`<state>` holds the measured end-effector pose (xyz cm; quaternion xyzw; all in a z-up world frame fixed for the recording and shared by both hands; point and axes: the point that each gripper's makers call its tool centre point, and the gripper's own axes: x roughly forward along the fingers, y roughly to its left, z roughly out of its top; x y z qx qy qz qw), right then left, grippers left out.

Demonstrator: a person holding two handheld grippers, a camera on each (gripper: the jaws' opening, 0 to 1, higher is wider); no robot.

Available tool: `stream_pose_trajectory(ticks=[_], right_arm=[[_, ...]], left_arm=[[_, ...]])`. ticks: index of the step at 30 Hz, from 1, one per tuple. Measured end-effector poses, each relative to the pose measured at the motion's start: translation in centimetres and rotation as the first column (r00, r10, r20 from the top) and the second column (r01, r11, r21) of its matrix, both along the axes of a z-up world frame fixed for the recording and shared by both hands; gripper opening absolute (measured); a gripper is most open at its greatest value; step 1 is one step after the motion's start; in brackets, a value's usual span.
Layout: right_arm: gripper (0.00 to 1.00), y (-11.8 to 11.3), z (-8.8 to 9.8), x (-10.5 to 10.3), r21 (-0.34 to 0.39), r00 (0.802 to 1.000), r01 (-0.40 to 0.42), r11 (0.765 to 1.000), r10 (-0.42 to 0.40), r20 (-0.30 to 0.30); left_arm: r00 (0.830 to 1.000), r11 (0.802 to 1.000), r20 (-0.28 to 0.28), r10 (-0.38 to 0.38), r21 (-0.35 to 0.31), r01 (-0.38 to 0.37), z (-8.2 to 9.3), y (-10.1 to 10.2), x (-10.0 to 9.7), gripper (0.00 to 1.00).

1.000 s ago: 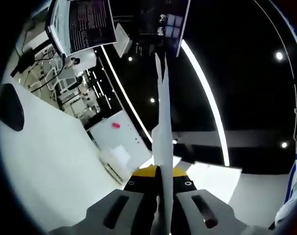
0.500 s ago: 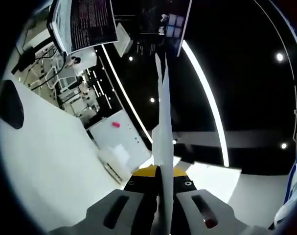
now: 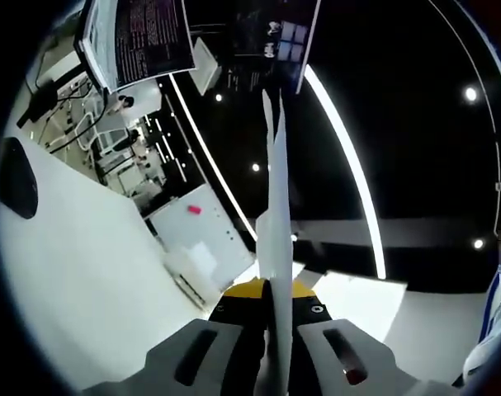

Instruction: Organize the stack of printing papers by aligning and flattening the scattered papers on the table

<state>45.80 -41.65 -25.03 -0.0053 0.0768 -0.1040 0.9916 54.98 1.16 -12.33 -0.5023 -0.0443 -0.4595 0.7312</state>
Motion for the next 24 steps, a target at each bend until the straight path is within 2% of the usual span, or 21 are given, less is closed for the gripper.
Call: stream_pose_trajectory(ticks=[10, 12, 14, 15, 17, 19, 24], right_arm=[[0.90, -0.4, -1.2, 0.2, -0.008, 1.000, 0.008, 1.000, -0.008, -0.003], [0.90, -0.5, -1.2, 0.1, -0.020, 1.000, 0.011, 1.000, -0.011, 0.024], [0.90, -0.7, -0.6, 0.0, -0.061, 0.999, 0.021, 0.998, -0.018, 0.044], [0.90, -0.4, 0.3, 0.1, -0.076, 0.996, 0.013, 0.997, -0.006, 0.090], [0.90, -0.1, 0.5, 0.2, -0.054, 0.994, -0.001, 0.999, 0.007, 0.113], [0.90, 0.0, 0.2, 0.3, -0.030, 0.994, -0.012, 0.999, 0.015, 0.105], [0.90, 0.3, -0.6, 0.5, -0.055, 0.998, -0.015, 0.998, 0.018, 0.065]], left_arm=[[1.000, 1.000, 0.008, 0.003, 0.001, -0.003, 0.3, -0.1, -0.2, 0.06], [1.000, 1.000, 0.009, -0.001, 0.000, 0.001, 0.4, -0.2, -0.2, 0.06], [1.000, 1.000, 0.011, -0.004, 0.001, 0.004, 0.4, -0.2, -0.2, 0.06], [1.000, 1.000, 0.012, -0.004, 0.001, 0.004, 0.4, -0.2, -0.2, 0.06], [1.000, 1.000, 0.008, -0.006, 0.001, 0.006, 0.3, -0.3, -0.2, 0.06], [1.000, 1.000, 0.005, -0.006, -0.001, 0.006, 0.2, -0.2, -0.2, 0.06], [1.000, 1.000, 0.003, -0.008, -0.001, 0.008, 0.1, -0.4, -0.5, 0.06]])
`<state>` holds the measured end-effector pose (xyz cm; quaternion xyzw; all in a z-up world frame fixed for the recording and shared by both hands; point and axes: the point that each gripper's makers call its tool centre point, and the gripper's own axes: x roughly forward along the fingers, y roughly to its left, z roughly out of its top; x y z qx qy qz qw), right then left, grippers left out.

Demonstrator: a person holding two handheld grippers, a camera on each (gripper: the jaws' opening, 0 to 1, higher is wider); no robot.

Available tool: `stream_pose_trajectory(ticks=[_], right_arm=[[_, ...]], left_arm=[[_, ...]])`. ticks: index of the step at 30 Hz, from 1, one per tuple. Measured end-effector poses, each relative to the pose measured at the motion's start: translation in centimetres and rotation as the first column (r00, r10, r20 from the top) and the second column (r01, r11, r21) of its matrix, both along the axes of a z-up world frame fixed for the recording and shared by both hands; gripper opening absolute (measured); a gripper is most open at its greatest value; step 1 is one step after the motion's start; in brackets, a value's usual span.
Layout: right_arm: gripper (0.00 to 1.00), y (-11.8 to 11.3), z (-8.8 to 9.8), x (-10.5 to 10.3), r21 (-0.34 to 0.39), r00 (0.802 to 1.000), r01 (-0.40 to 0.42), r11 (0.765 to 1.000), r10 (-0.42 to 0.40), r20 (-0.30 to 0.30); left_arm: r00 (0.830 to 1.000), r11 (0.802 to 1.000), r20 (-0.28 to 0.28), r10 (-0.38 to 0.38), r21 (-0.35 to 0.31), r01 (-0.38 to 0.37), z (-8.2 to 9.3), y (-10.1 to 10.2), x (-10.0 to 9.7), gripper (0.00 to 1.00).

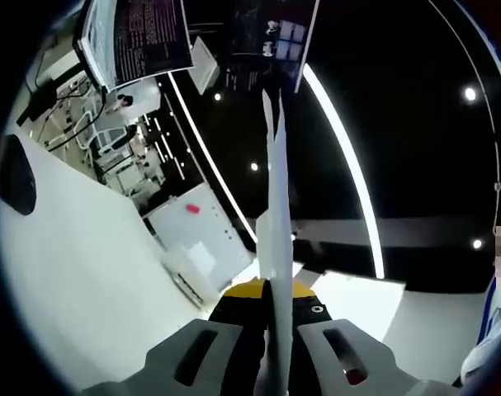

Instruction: Organize the stack of printing papers by aligning and flattening the scattered papers on the table

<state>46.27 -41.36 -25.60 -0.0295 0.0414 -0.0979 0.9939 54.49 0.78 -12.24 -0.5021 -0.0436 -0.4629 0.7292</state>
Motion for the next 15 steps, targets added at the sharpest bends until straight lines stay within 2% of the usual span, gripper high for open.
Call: stream_pose_trajectory(ticks=[6, 15], right_arm=[[0.90, -0.14, -0.18, 0.14, -0.016, 1.000, 0.003, 1.000, -0.003, -0.013], [0.90, -0.22, -0.96, 0.37, 0.010, 0.999, -0.001, 1.000, 0.001, -0.046]], left_arm=[[1.000, 1.000, -0.005, 0.000, -0.003, 0.000, -0.08, -0.01, -0.23, 0.06], [1.000, 1.000, -0.005, -0.005, -0.009, 0.005, -0.12, 0.04, -0.21, 0.06]])
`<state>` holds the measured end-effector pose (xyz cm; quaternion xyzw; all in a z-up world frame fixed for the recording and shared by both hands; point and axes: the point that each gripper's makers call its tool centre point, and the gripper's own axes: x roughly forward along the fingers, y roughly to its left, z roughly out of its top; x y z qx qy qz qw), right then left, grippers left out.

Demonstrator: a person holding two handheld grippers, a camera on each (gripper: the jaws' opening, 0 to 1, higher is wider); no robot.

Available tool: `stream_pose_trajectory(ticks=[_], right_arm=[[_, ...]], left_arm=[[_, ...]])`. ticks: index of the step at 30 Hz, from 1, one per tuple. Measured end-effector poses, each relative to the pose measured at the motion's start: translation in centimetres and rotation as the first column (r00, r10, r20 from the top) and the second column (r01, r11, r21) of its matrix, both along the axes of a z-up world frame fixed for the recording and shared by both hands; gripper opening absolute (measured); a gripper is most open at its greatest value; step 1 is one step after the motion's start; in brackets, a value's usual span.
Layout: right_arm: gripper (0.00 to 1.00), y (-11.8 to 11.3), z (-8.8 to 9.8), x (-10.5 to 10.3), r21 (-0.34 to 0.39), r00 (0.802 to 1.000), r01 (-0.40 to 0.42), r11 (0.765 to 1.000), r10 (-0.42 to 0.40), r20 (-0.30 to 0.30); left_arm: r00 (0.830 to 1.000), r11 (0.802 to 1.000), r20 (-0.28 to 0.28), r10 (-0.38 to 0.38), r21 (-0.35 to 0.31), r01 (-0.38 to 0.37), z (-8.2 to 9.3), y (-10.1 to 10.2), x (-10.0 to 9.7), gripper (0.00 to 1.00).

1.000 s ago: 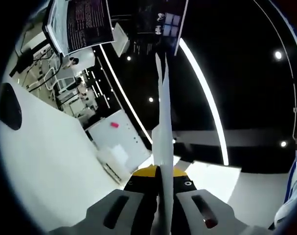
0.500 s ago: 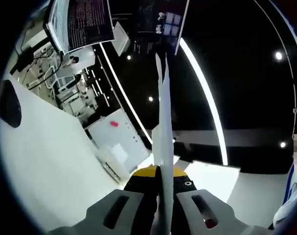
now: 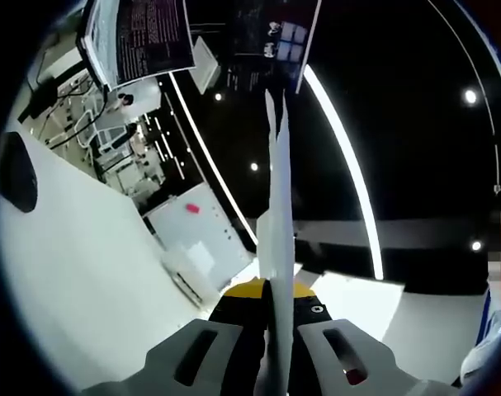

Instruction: Organize the stack of printing papers by aligning and flattening the scattered papers on the table

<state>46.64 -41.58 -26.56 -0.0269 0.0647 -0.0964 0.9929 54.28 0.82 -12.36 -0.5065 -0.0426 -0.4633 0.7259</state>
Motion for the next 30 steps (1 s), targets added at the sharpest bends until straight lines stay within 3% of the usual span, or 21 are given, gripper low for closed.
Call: stream_pose_trajectory(ticks=[11, 17, 19, 30], right_arm=[[0.90, -3.8, -2.2, -0.3, 0.027, 0.991, 0.087, 0.996, -0.083, -0.104], [0.90, -3.6, -3.5, 0.0, 0.056, 0.984, 0.082, 0.995, -0.072, -0.164], [0.90, -3.7, -4.3, -0.1, 0.046, 0.974, 0.092, 0.995, -0.081, -0.211], [0.84, -3.1, -4.8, -0.3, 0.109, 0.971, 0.085, 0.990, -0.058, -0.232]], left_arm=[[1.000, 1.000, -0.006, -0.002, 0.003, 0.002, -0.3, -0.1, 0.0, 0.06], [1.000, 1.000, -0.009, -0.006, -0.001, 0.006, -0.3, -0.2, 0.0, 0.06], [1.000, 1.000, -0.006, -0.006, 0.001, 0.006, -0.3, -0.2, -0.1, 0.06], [1.000, 1.000, 0.005, -0.006, 0.001, 0.006, -0.3, 0.0, -0.3, 0.06]])
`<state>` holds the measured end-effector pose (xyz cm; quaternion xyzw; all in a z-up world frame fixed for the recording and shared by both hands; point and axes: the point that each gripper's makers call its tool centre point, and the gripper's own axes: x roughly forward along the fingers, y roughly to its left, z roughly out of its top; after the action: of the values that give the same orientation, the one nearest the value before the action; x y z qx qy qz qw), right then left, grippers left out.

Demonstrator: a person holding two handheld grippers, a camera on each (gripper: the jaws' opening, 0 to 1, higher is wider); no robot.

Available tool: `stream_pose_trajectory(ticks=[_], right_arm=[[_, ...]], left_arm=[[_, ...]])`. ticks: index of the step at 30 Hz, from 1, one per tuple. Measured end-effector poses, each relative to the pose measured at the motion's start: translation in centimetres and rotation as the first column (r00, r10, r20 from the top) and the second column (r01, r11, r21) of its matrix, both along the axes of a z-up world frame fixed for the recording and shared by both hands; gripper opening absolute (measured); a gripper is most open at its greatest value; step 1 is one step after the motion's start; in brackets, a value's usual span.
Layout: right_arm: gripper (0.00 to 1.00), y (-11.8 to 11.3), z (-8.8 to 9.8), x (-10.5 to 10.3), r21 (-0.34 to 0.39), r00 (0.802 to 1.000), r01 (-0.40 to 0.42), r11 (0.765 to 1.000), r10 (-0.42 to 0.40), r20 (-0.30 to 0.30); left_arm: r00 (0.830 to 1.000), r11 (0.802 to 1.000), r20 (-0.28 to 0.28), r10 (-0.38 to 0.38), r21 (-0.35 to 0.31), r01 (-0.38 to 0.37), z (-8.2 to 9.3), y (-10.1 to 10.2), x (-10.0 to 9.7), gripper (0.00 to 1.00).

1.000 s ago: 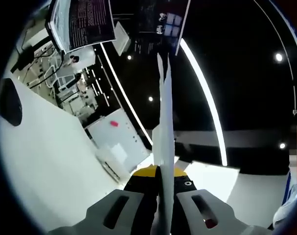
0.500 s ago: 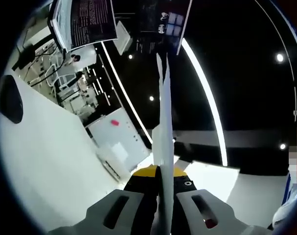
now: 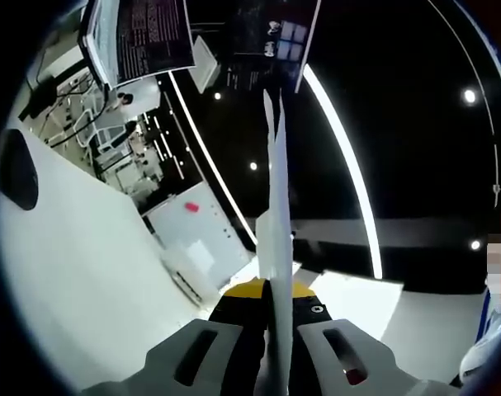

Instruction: Organize the stack of printing papers by aligning and flattening the scattered papers on the table

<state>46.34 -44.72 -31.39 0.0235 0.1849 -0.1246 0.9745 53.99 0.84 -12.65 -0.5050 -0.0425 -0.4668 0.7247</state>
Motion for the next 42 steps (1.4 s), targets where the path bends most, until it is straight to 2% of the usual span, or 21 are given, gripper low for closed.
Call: stream_pose_trajectory(ticks=[9, 13, 21, 23, 25, 27, 35, 38, 42], right_arm=[[0.73, 0.5, 0.0, 0.4, 0.005, 0.999, -0.034, 0.999, 0.034, 0.004], [0.72, 0.5, 0.1, 0.4, -0.005, 0.999, -0.042, 0.999, 0.042, 0.008], [0.71, 0.6, 0.6, 0.3, -0.079, 0.998, -0.054, 0.995, 0.056, 0.016], [0.64, 0.7, 0.6, 0.2, -0.079, 0.998, -0.059, 0.995, 0.061, 0.015], [0.49, 0.5, 0.6, -0.1, -0.076, 0.999, -0.048, 0.996, 0.049, 0.008], [0.33, 0.6, 0.4, -0.4, -0.037, 0.999, -0.048, 0.998, 0.048, 0.002], [0.27, 0.2, 0.3, -0.5, 0.014, 1.000, -0.023, 1.000, 0.023, 0.006], [0.16, 0.3, 0.4, -0.6, 0.062, 1.000, -0.020, 0.998, 0.019, 0.017], [0.11, 0.3, 0.4, -0.6, 0.069, 1.000, -0.015, 0.998, 0.014, 0.020]], left_arm=[[1.000, 1.000, -0.006, 0.000, 0.001, 0.000, -0.3, -0.1, 0.0, 0.06], [1.000, 1.000, -0.006, -0.001, 0.002, 0.001, -0.3, -0.1, 0.0, 0.06], [1.000, 1.000, -0.008, -0.003, 0.003, 0.003, -0.5, -0.1, 0.1, 0.06], [1.000, 1.000, -0.009, -0.002, 0.003, 0.003, -0.5, 0.0, 0.2, 0.06], [1.000, 1.000, -0.008, -0.002, 0.004, 0.002, -0.5, 0.1, 0.3, 0.06], [1.000, 1.000, -0.007, -0.002, 0.003, 0.002, -0.5, 0.1, 0.3, 0.06], [1.000, 1.000, -0.008, -0.001, 0.003, 0.001, -0.6, 0.3, 0.5, 0.06], [1.000, 1.000, -0.009, 0.000, 0.001, 0.000, -0.6, 0.4, 0.6, 0.06], [1.000, 1.000, -0.008, -0.001, 0.001, 0.001, -0.6, 0.4, 0.6, 0.06]])
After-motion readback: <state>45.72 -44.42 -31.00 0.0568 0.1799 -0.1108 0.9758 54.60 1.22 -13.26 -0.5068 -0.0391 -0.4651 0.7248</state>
